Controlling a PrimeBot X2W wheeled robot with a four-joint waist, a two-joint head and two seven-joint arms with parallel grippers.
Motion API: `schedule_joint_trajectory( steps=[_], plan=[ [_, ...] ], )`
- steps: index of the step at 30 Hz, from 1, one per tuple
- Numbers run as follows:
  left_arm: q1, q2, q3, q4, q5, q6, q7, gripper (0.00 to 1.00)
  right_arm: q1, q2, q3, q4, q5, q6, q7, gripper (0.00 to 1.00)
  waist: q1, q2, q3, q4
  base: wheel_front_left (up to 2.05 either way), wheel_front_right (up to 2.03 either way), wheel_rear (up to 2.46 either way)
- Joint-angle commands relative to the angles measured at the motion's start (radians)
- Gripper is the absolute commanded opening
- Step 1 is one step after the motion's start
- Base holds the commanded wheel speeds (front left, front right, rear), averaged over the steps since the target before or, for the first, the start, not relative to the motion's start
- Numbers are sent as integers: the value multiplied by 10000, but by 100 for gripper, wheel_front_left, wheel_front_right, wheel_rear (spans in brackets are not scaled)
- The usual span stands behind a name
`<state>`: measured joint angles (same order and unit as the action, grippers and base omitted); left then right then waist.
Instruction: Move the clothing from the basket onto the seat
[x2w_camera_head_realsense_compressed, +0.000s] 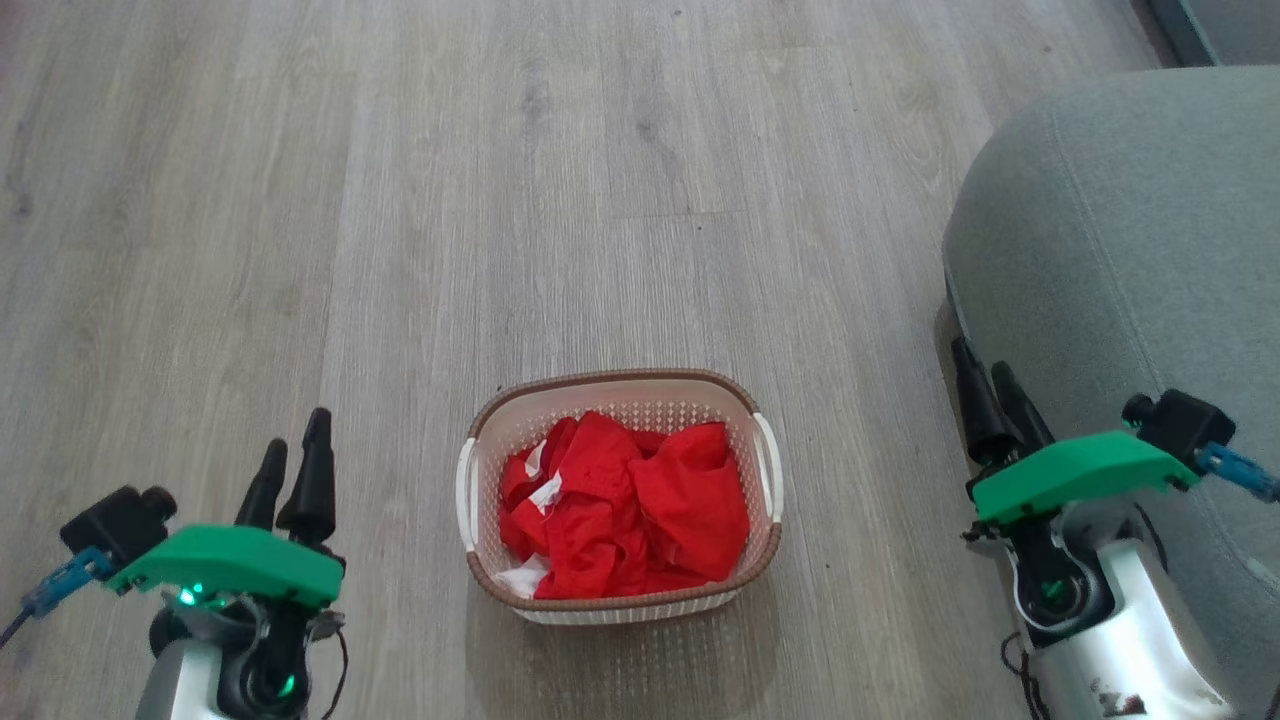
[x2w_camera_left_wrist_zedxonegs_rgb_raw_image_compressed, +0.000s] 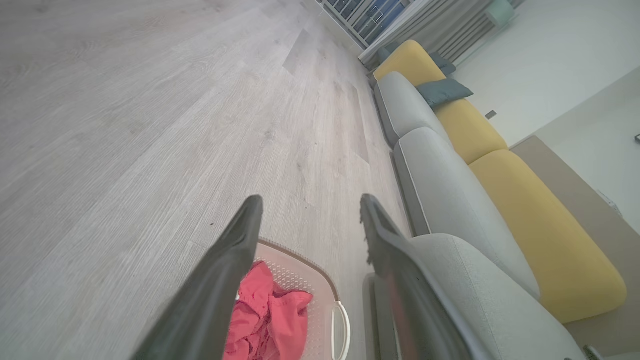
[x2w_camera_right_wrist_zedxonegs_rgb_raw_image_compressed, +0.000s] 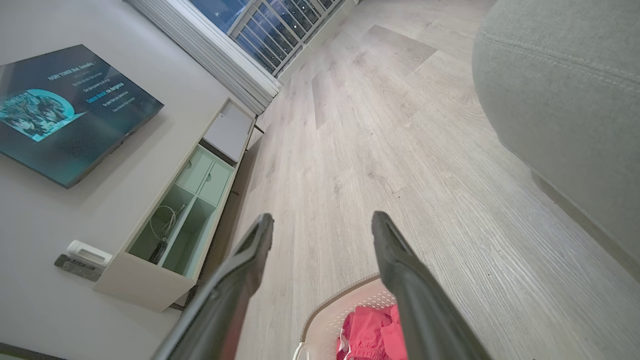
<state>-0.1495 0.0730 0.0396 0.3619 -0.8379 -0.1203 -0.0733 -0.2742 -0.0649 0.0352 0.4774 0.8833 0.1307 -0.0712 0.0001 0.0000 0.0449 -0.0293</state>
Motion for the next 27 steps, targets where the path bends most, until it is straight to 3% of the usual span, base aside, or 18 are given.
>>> schedule_joint_trajectory(
  steps=[1, 27],
  plan=[
    [-700, 263, 242, -402, 440, -53, -161, 100, -732, -127, 154, -299, -416, 1, -162, 100, -1, 0, 16, -12, 0, 0, 0],
    [-1366, 385, 416, -349, 3525, -75, -893, 100, -1670, -73, 438, 131, -3848, 1, -902, 100, -1, 0, 131, -160, 0, 0, 0]
  ],
)
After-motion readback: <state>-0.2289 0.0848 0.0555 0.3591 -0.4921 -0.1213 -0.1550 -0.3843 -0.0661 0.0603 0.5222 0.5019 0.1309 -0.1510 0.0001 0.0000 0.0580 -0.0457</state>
